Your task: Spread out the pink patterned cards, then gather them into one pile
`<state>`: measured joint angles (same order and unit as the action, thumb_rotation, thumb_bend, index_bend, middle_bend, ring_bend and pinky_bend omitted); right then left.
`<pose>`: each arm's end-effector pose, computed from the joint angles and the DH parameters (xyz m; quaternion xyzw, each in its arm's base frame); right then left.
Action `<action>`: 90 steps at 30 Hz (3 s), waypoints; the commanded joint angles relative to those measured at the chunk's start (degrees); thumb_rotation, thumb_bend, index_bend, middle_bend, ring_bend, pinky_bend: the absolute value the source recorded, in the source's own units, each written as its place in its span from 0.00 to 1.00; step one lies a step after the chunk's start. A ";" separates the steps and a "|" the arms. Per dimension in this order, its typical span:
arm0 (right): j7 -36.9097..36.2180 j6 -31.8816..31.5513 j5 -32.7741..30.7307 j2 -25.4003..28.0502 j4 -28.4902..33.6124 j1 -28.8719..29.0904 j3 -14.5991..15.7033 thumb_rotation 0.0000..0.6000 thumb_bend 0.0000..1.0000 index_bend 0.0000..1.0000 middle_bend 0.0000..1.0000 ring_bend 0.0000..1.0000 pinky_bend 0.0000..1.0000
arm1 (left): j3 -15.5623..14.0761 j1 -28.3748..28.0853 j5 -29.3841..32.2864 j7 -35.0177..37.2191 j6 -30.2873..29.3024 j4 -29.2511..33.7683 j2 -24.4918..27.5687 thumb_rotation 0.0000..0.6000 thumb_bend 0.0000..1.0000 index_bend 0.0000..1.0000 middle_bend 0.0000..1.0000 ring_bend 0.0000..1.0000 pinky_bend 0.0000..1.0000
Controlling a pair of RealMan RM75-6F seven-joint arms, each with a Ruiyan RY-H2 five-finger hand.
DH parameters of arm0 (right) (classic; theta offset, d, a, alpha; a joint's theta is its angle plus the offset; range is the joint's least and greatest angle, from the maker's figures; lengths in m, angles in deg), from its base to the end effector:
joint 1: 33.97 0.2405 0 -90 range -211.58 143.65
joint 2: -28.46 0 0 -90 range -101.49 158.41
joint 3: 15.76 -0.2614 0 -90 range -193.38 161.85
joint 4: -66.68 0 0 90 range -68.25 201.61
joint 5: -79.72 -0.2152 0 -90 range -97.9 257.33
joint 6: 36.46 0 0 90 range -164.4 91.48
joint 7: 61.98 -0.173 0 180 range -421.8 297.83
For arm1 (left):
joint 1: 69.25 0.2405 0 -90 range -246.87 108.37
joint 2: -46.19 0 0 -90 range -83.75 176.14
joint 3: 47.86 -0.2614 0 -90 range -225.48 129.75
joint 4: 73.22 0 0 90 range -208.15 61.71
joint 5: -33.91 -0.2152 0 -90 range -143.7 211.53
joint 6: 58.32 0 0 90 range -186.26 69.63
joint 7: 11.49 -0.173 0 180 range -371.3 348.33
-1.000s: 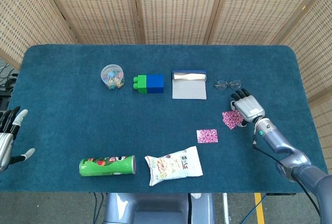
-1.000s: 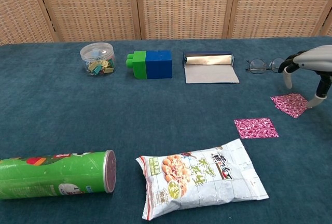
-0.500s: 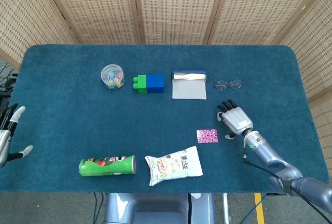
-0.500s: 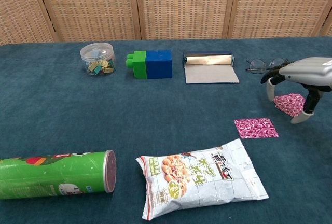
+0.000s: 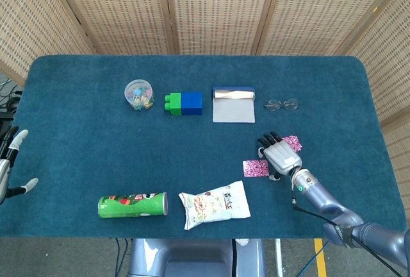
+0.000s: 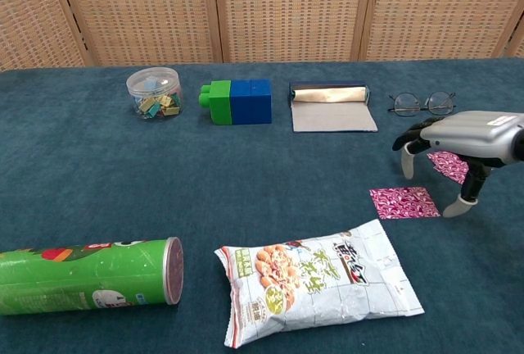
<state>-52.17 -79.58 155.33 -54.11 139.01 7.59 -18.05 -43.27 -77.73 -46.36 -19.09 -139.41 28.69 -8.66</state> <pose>-0.2375 -0.3804 -0.0177 0.8211 -0.3270 0.2303 0.4073 -0.2963 0.2336 0.1917 -0.6116 -0.3634 -0.3455 0.6120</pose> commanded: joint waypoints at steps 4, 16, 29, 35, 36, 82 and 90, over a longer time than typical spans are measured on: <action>0.90 -0.21 -0.35 0.07 1.44 -0.11 0.03 1.00 0.02 0.34 0.11 0.00 0.00 | -0.04 -0.18 -0.04 -0.06 0.28 -0.08 -0.14 1.00 0.03 0.00 0.00 0.00 0.00; 1.37 -0.18 -1.15 -1.53 0.49 -0.09 -0.18 1.00 0.03 0.34 0.11 0.00 0.00 | -0.19 0.08 0.25 0.42 0.17 -0.40 -0.09 1.00 0.03 0.00 0.00 0.00 0.00; 0.95 0.25 -1.83 -3.95 -3.70 0.61 -1.15 1.00 0.03 0.34 0.10 0.00 0.00 | -0.19 0.14 0.63 0.86 0.31 -1.05 -0.21 1.00 0.03 0.00 0.00 0.00 0.00; 0.70 0.27 -1.88 -5.00 -5.87 1.00 -1.62 1.00 0.03 0.34 0.10 0.00 0.00 | -0.17 0.12 0.74 0.92 0.37 -1.20 -0.27 1.00 0.03 0.00 0.00 0.00 0.00; 0.59 0.27 -1.84 -5.14 -6.17 1.06 -1.69 1.00 0.03 0.34 0.10 0.00 0.00 | -0.17 0.13 0.76 0.92 0.36 -1.21 -0.28 1.00 0.03 0.00 0.00 0.00 0.00; 5.30 1.19 -5.14 -5.19 -4.62 1.79 -2.08 1.00 0.03 0.34 0.10 0.00 0.00 | -0.40 0.16 0.89 2.63 0.93 -3.11 -0.86 1.00 0.03 0.00 0.00 0.00 0.00; 5.99 1.72 -5.71 -5.44 -4.97 2.23 -2.20 1.00 0.03 0.34 0.10 0.00 0.00 | -0.43 0.16 0.97 2.85 1.05 -3.46 -1.02 1.00 0.03 0.00 0.00 0.00 0.00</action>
<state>-46.19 -77.87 149.63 -59.54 134.05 9.81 -20.25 -43.69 -77.56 -45.39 -16.24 -138.36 25.22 -9.67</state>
